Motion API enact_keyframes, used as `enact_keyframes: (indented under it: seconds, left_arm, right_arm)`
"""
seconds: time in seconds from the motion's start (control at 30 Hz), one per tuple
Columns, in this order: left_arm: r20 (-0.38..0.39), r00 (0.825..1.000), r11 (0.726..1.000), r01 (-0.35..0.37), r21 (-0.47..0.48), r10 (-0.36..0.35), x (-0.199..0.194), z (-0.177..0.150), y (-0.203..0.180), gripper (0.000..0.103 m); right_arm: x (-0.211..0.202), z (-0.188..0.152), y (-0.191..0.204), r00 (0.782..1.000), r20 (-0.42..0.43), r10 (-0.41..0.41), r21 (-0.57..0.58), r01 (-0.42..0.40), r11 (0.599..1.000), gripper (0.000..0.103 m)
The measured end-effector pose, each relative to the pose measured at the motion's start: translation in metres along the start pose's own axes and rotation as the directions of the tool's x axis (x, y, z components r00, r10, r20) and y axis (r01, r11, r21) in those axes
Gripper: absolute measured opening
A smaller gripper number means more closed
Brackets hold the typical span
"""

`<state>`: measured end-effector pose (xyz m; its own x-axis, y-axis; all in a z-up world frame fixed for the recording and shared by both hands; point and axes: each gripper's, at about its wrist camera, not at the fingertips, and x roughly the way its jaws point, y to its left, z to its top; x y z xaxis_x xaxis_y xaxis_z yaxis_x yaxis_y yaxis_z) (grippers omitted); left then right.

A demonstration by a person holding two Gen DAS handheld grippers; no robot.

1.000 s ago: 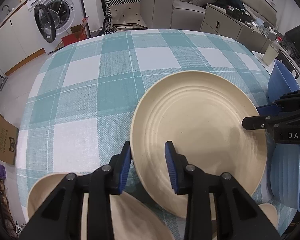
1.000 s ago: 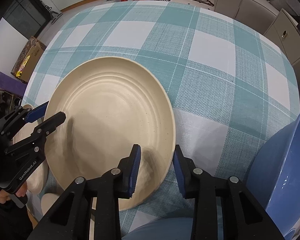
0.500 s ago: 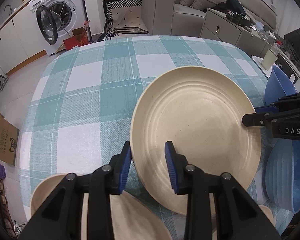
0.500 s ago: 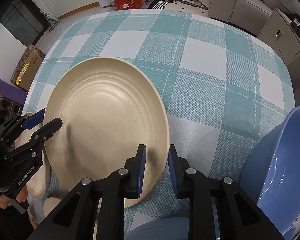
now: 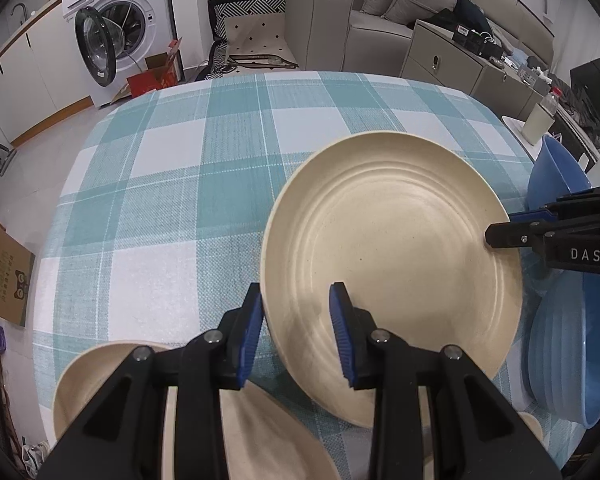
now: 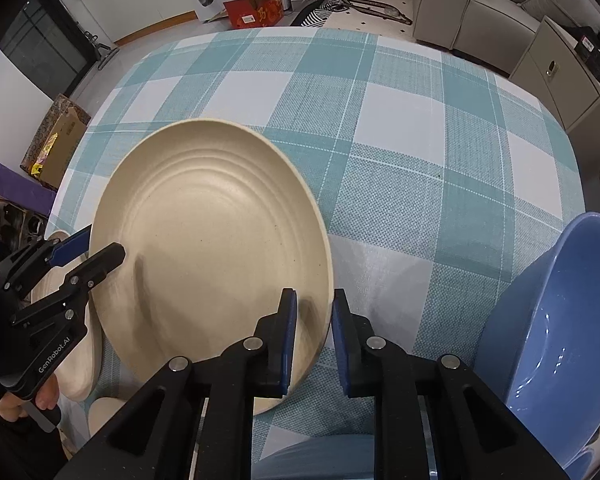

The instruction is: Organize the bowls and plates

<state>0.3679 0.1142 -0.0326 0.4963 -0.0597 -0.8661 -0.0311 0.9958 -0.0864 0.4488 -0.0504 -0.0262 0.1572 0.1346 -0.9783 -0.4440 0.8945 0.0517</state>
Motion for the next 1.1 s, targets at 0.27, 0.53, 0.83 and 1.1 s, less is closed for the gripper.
enact_keyframes:
  seconds: [0.27,0.53,0.83,1.1]
  left_arm:
    - [-0.021,1.000,1.000,-0.003,0.002,0.003,0.009,-0.001,-0.002,0.032]
    - [-0.038,0.999,1.000,0.007,0.008,-0.007,0.007,-0.009,-0.004,0.032]
    - [-0.045,0.999,1.000,-0.001,0.012,0.002,0.003,-0.012,-0.008,0.032]
    - [-0.014,1.000,1.000,-0.019,0.007,0.019,-0.009,-0.006,-0.007,0.032]
  right_arm:
    - [0.016,0.004,0.001,0.999,-0.039,-0.004,0.012,0.005,1.000,0.017]
    - [0.023,0.005,0.004,0.998,-0.062,-0.001,0.005,0.001,1.000,0.018]
    - [0.026,0.004,0.009,0.997,-0.072,-0.004,0.007,0.005,1.000,0.018]
    - [0.014,0.004,0.009,0.999,-0.046,-0.006,0.013,0.006,1.000,0.018]
